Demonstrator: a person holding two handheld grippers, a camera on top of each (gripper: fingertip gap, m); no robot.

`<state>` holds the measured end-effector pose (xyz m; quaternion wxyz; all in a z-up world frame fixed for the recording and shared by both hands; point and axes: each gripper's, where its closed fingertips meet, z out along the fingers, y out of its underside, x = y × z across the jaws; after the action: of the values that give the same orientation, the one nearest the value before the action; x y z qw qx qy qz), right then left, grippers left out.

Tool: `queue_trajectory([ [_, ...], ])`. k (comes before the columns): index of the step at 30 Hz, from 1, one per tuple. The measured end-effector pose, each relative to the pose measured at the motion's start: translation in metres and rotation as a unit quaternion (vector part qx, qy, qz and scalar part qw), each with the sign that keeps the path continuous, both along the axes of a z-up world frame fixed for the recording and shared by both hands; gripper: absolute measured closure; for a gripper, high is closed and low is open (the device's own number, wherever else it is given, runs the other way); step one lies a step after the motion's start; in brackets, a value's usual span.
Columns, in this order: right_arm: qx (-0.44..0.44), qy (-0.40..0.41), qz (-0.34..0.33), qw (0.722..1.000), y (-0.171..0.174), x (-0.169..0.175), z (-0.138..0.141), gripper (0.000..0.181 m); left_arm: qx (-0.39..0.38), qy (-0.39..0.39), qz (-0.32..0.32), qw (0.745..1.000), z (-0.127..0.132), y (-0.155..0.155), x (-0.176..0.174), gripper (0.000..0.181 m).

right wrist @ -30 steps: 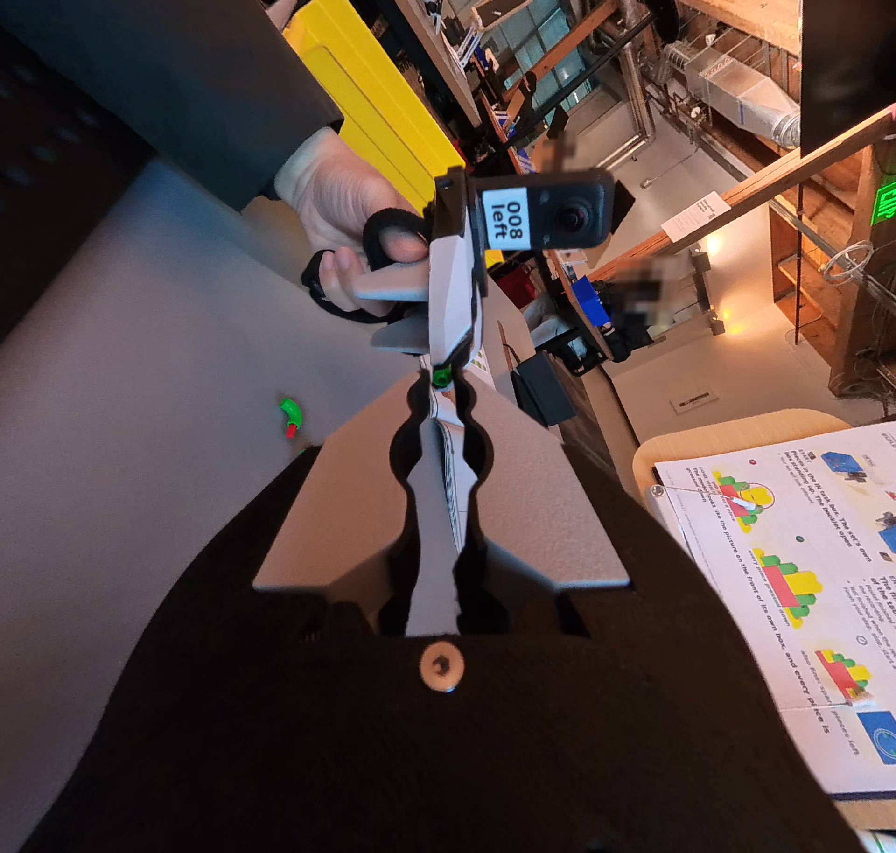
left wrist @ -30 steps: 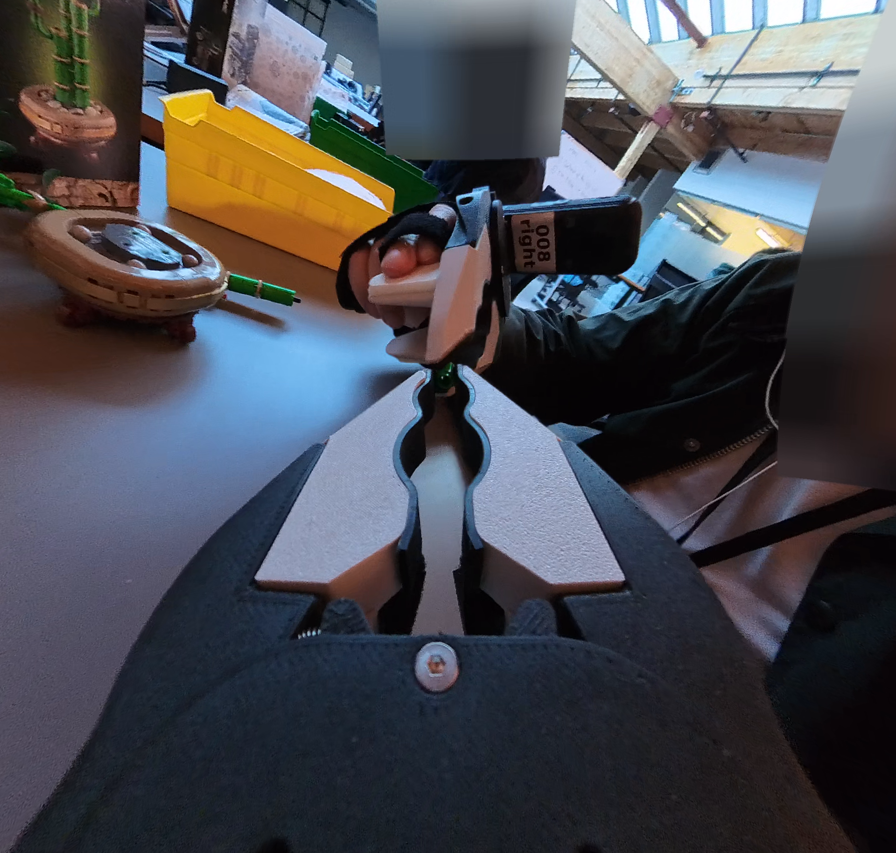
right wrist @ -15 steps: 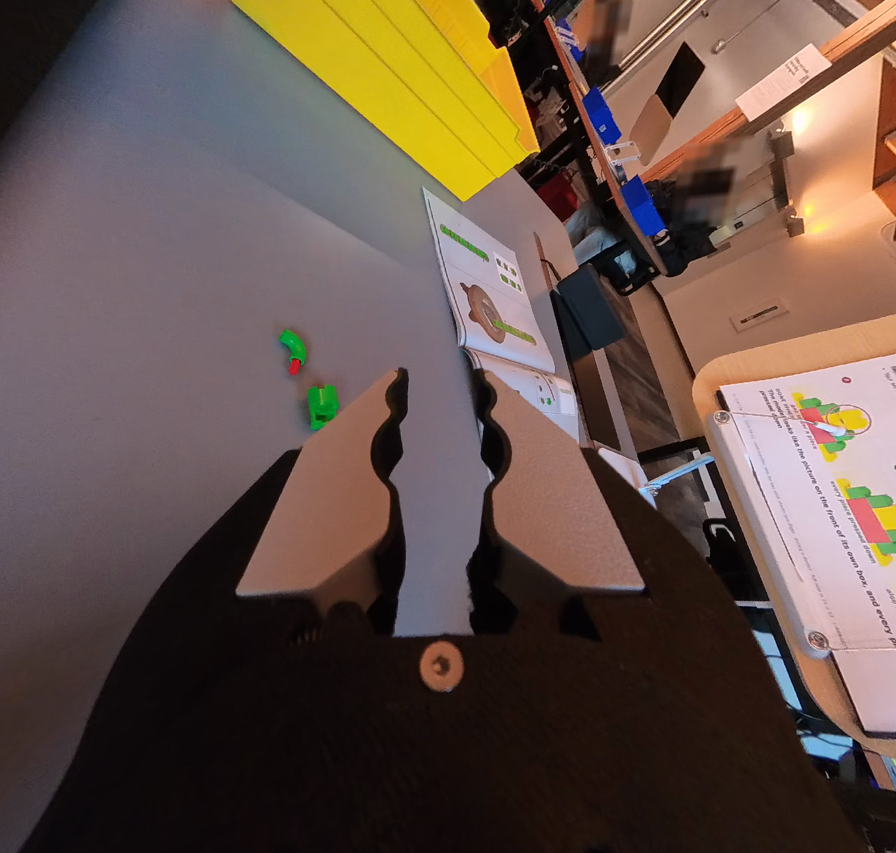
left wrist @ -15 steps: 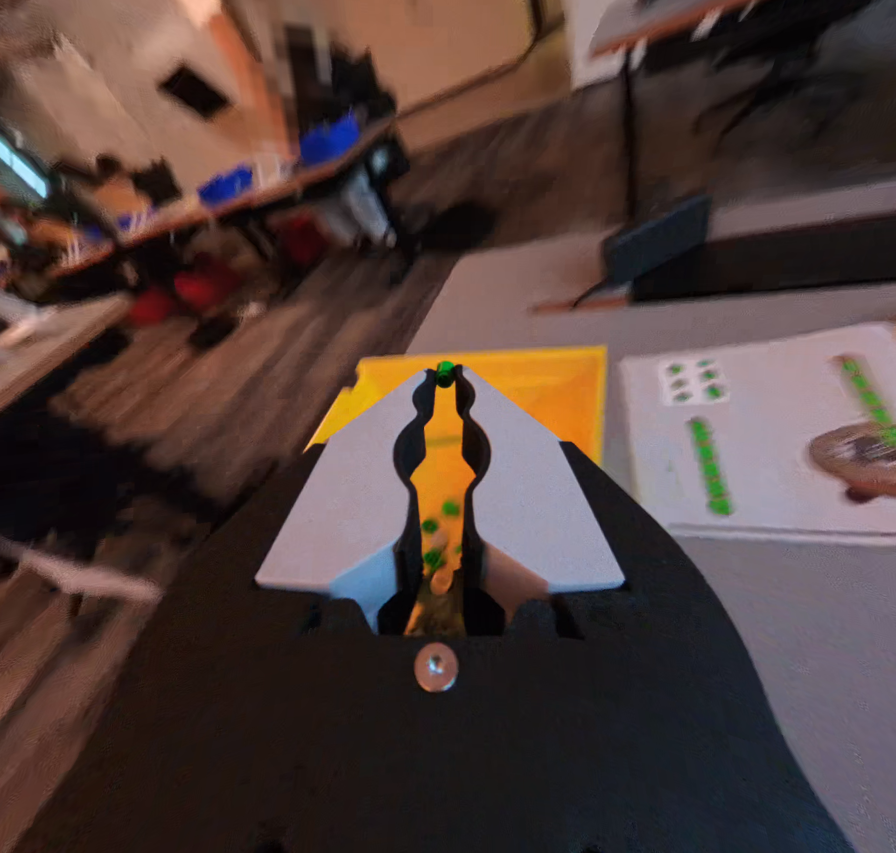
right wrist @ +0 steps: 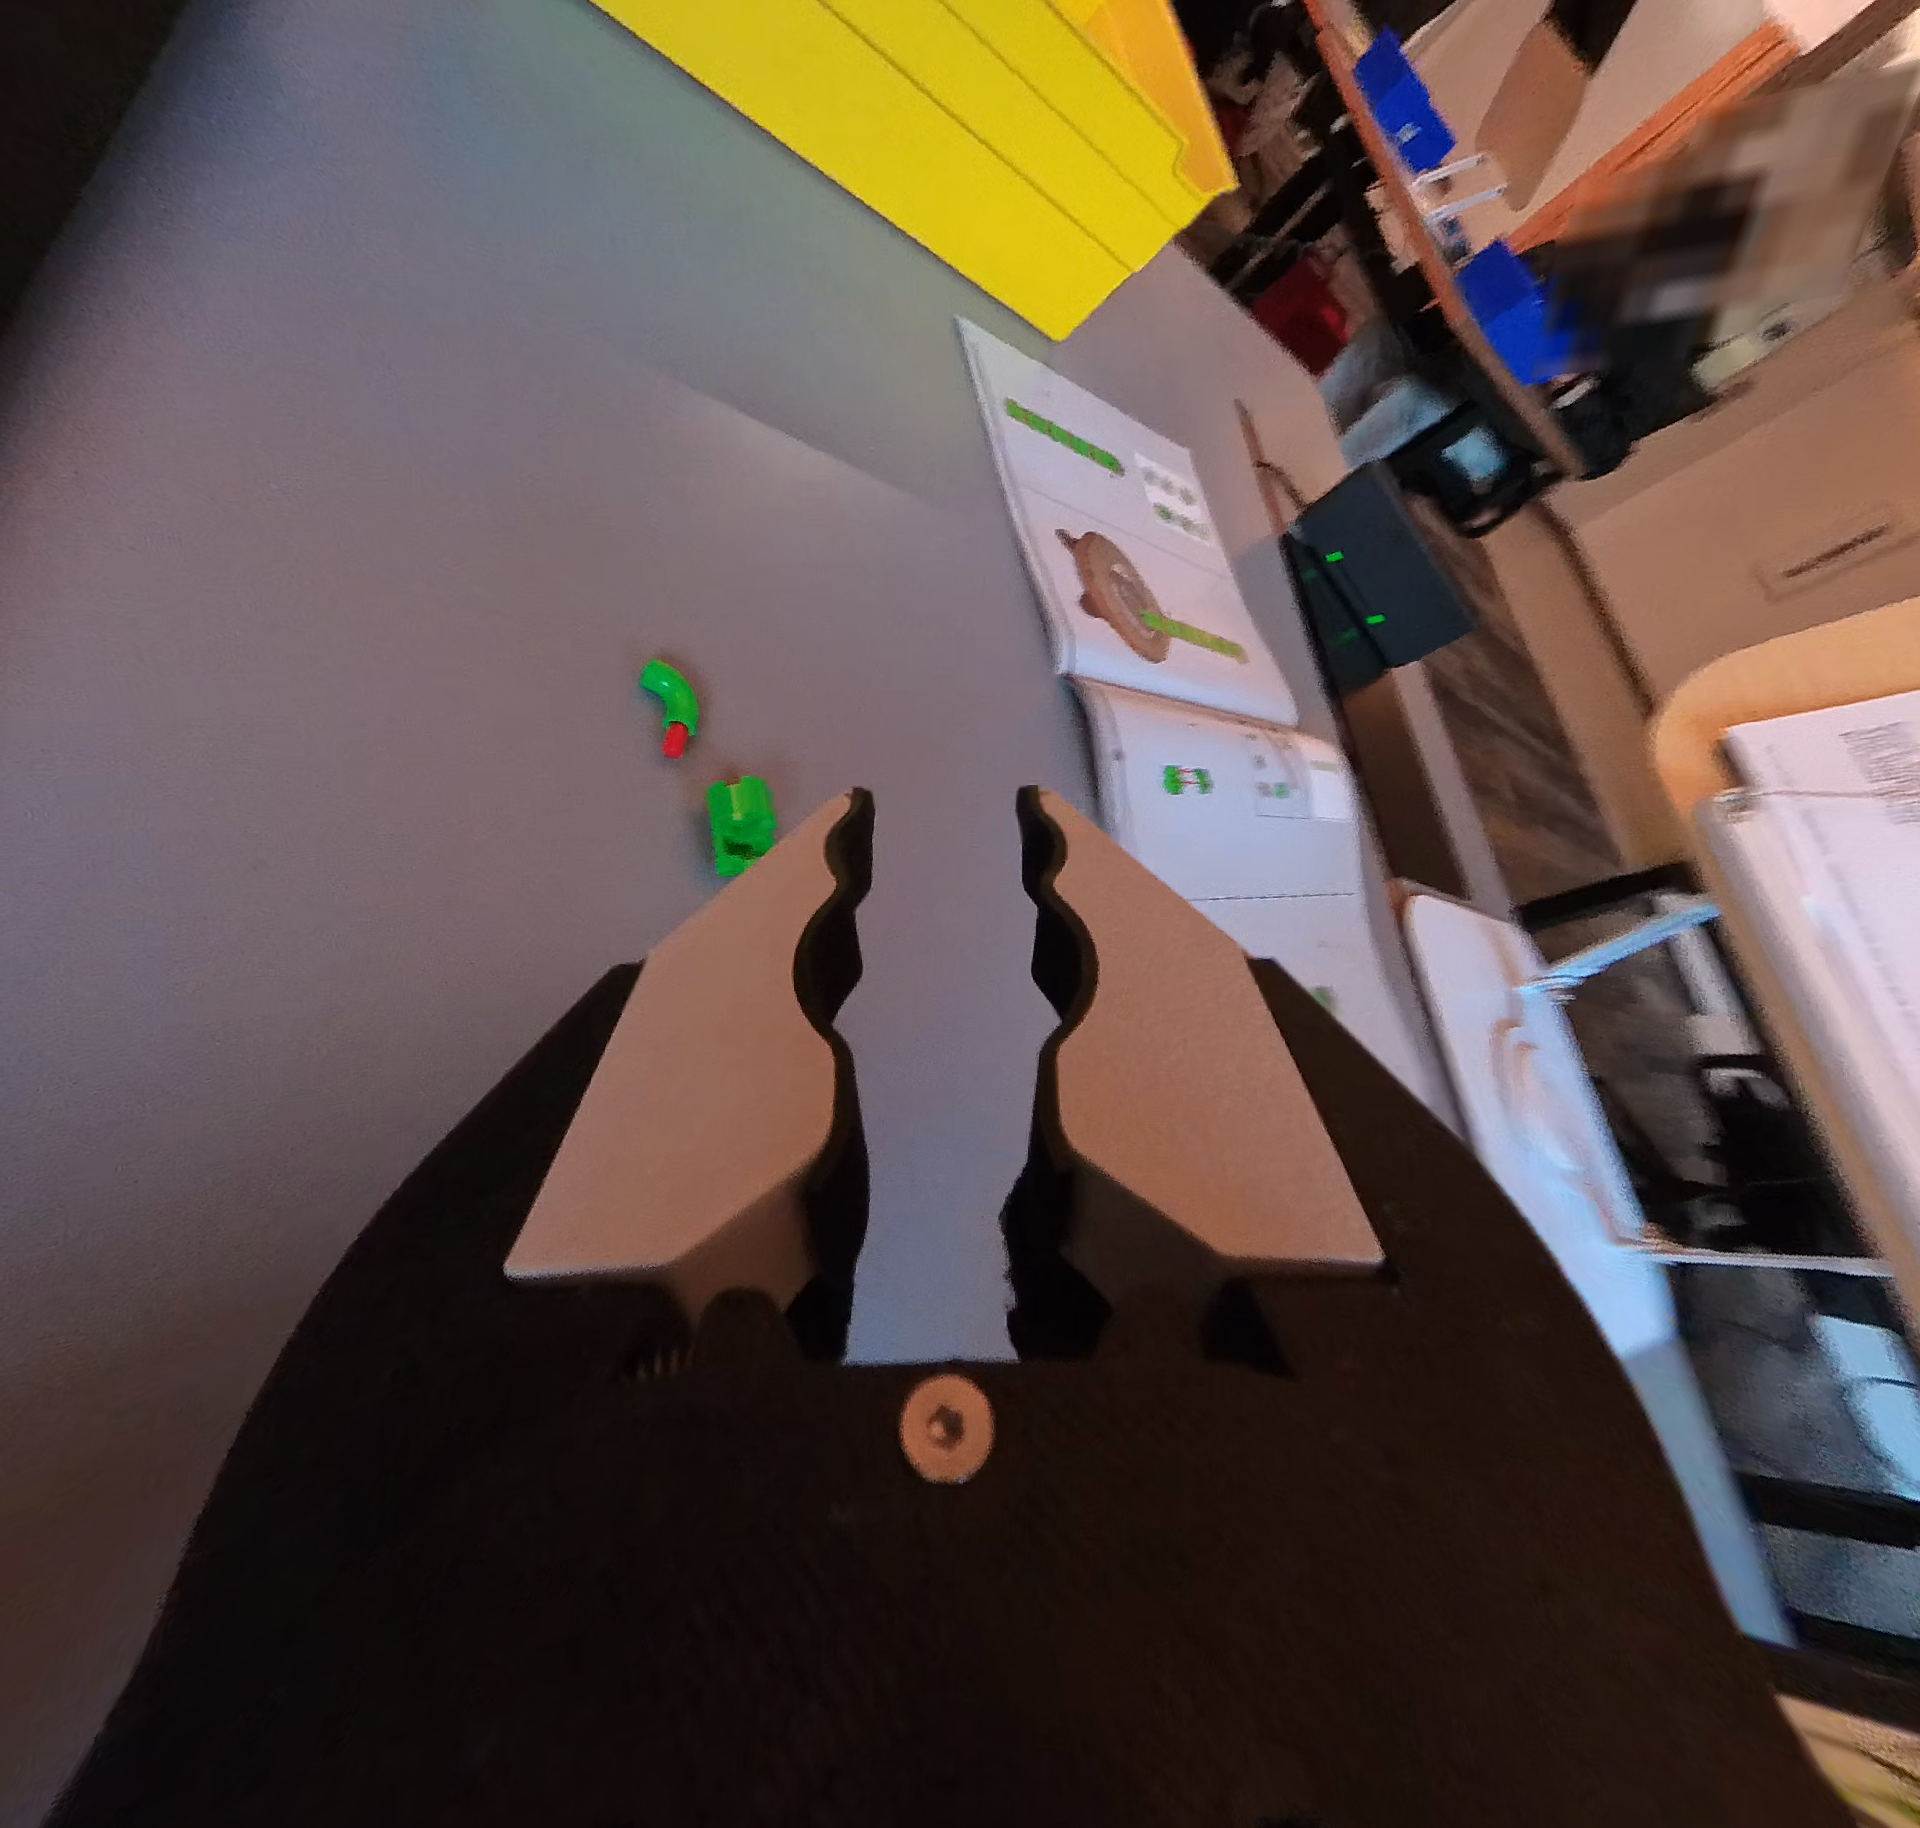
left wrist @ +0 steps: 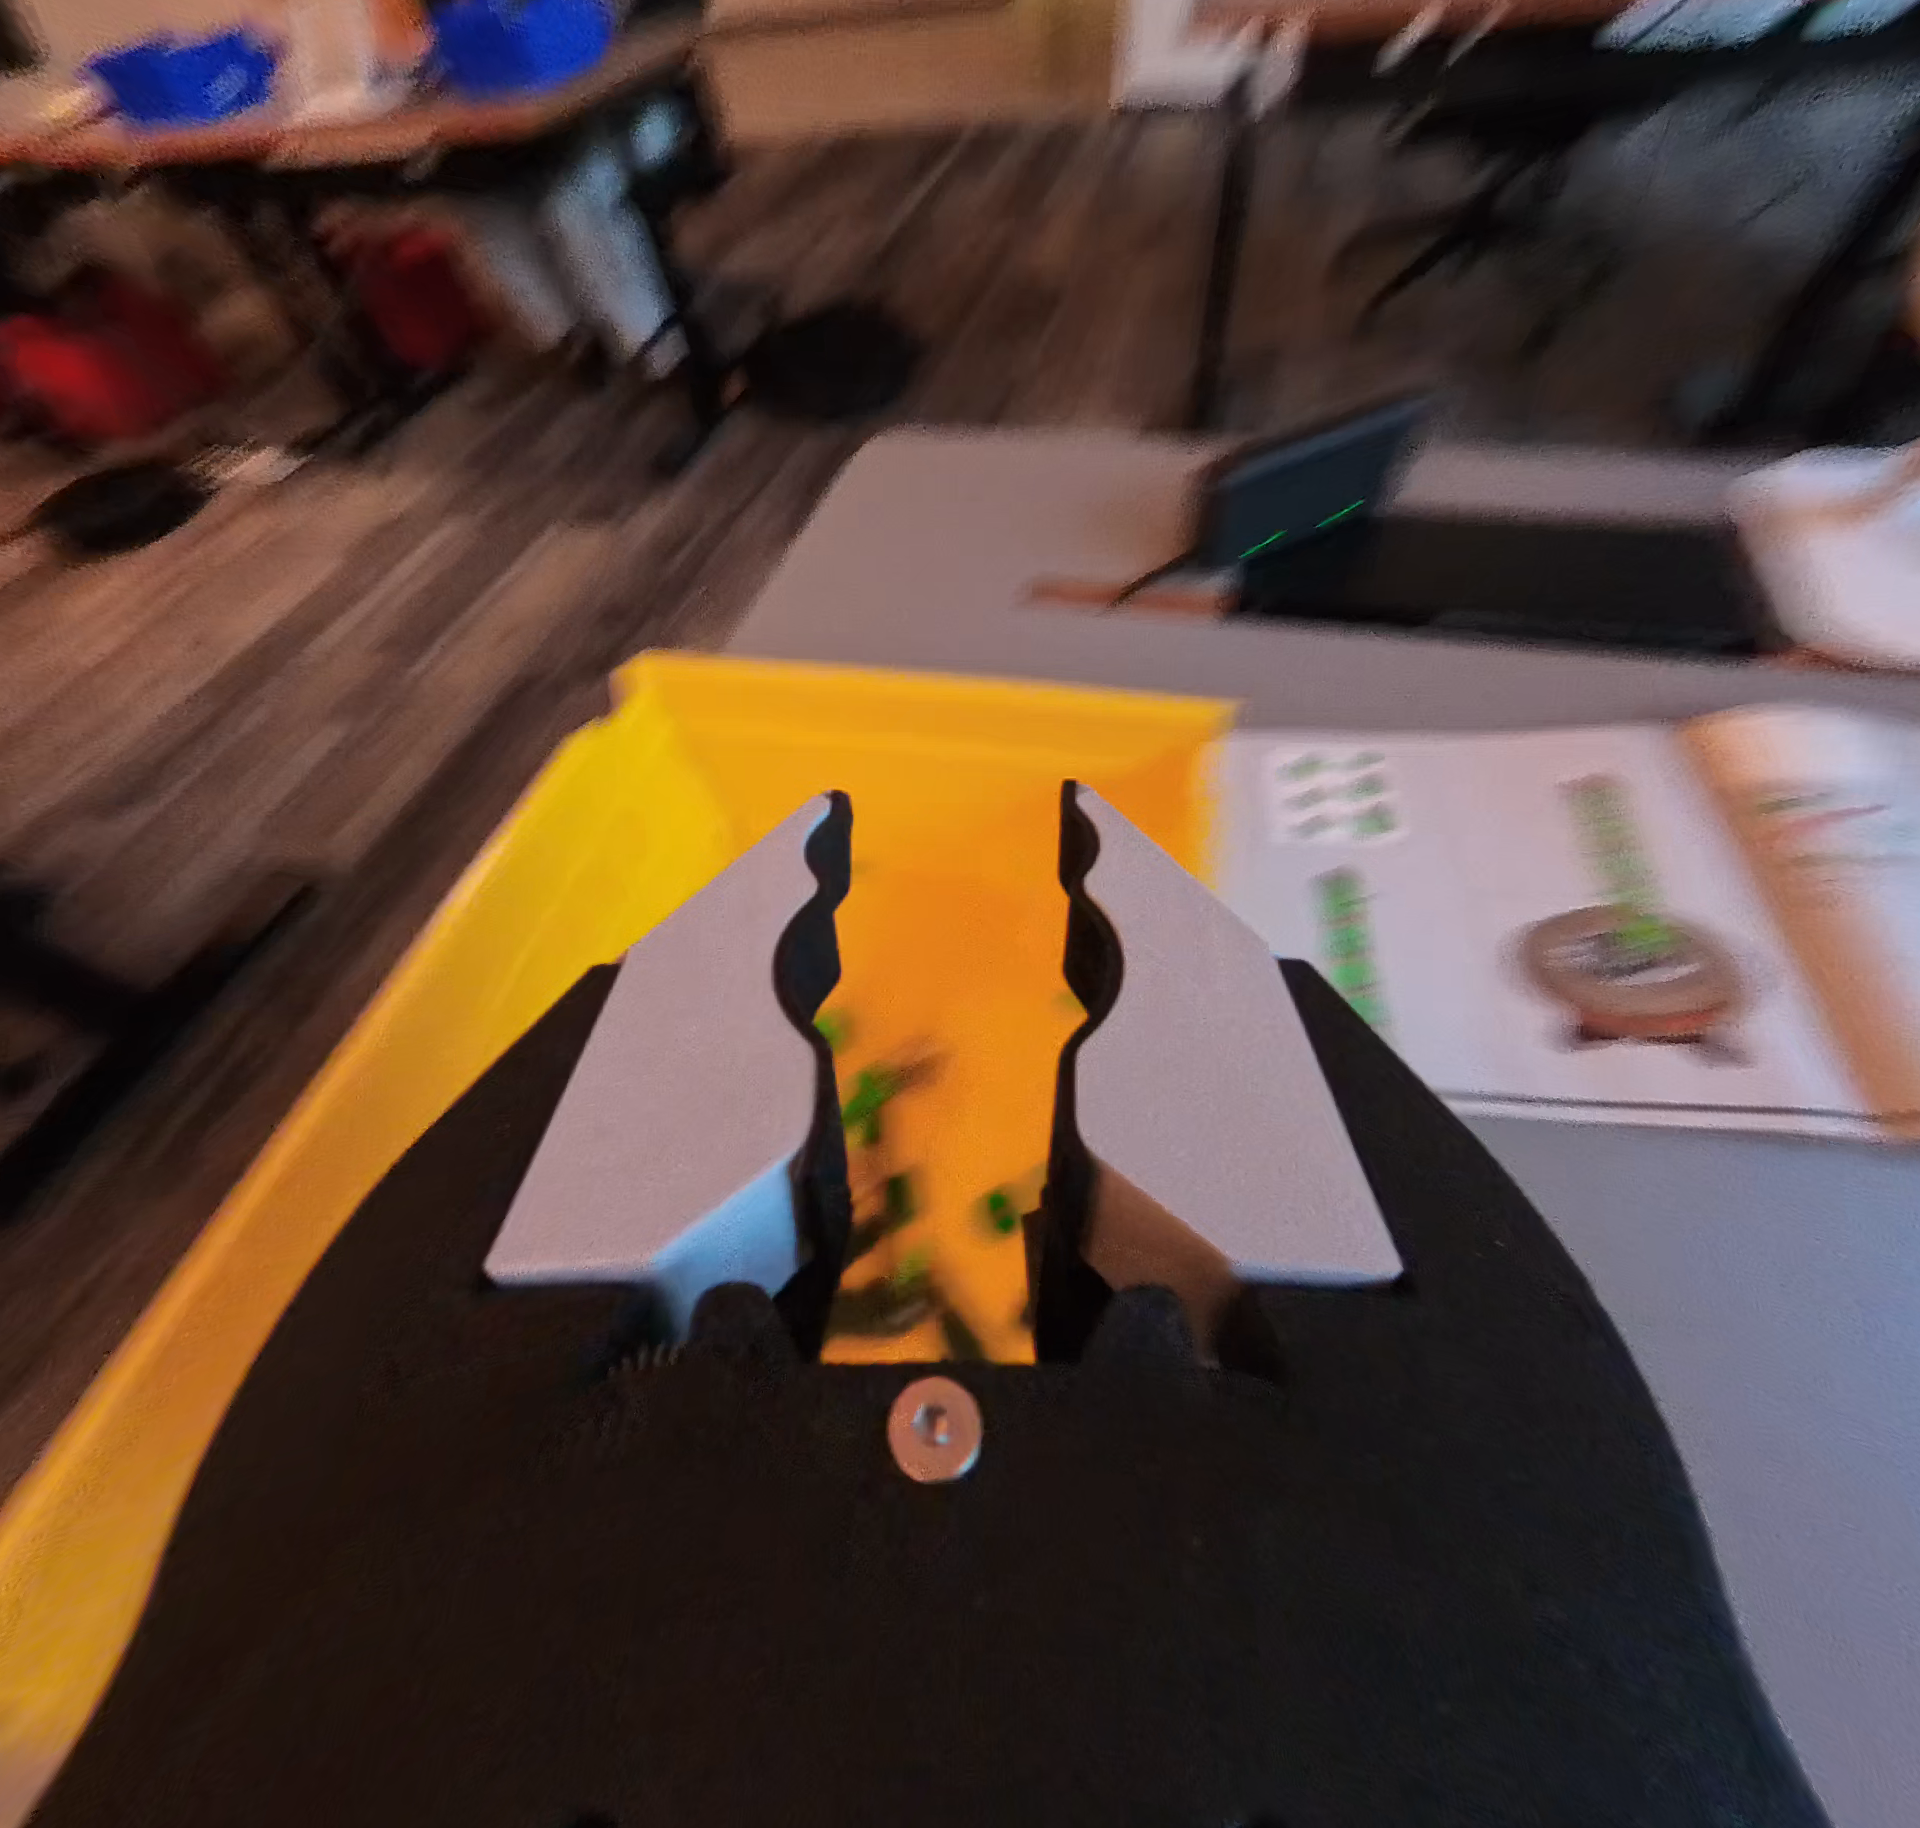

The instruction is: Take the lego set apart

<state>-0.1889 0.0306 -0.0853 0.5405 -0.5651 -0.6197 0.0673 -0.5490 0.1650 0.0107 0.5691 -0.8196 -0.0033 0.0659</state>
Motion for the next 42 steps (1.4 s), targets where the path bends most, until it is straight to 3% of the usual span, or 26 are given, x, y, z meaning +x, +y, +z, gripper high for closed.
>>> queue_trajectory([
  [2,-0.067,0.005,0.012,0.998,-0.004,-0.002,-0.014,0.151,0.079,-0.055,-0.138,0.986,0.022,0.003,0.077,0.144],
  [4,-0.131,0.006,0.029,0.991,-0.011,-0.004,-0.027,0.149,0.114,-0.091,-0.286,0.947,0.027,-0.009,0.163,0.144],
  [7,-0.187,0.005,0.035,0.982,-0.016,-0.007,-0.040,0.149,0.085,-0.095,-0.446,0.886,-0.002,-0.040,0.267,0.143],
  [11,-0.215,-0.001,0.024,0.976,-0.014,-0.013,-0.052,0.149,0.025,-0.087,-0.556,0.826,-0.040,-0.078,0.334,0.146],
  [16,-0.222,-0.024,0.012,0.975,-0.010,-0.019,-0.067,0.153,-0.055,-0.110,-0.647,0.753,-0.067,-0.111,0.357,0.140],
  [18,-0.218,-0.038,0.010,0.975,-0.009,-0.019,-0.069,0.166,-0.067,-0.079,-0.676,0.730,-0.076,-0.122,0.357,0.139],
  [23,-0.192,-0.049,0.002,0.980,-0.008,-0.013,-0.060,0.167,-0.050,0.037,-0.731,0.680,-0.096,-0.147,0.349,0.135],
  [26,-0.280,0.015,0.002,0.960,-0.014,-0.012,-0.048,0.167,-0.026,0.126,-0.733,0.667,-0.109,-0.153,0.348,0.132],
  [31,-0.443,0.108,0.013,0.890,-0.025,-0.009,-0.027,0.167,0.047,0.235,-0.709,0.663,-0.110,-0.156,0.356,0.128],
  [36,-0.512,0.160,0.045,0.843,-0.033,-0.011,-0.006,0.167,0.103,0.288,-0.704,0.642,-0.104,-0.168,0.362,0.155],
  [42,-0.525,0.147,0.049,0.837,-0.037,-0.009,-0.011,0.167,0.107,0.323,-0.696,0.632,-0.110,-0.168,0.361,0.166],
])
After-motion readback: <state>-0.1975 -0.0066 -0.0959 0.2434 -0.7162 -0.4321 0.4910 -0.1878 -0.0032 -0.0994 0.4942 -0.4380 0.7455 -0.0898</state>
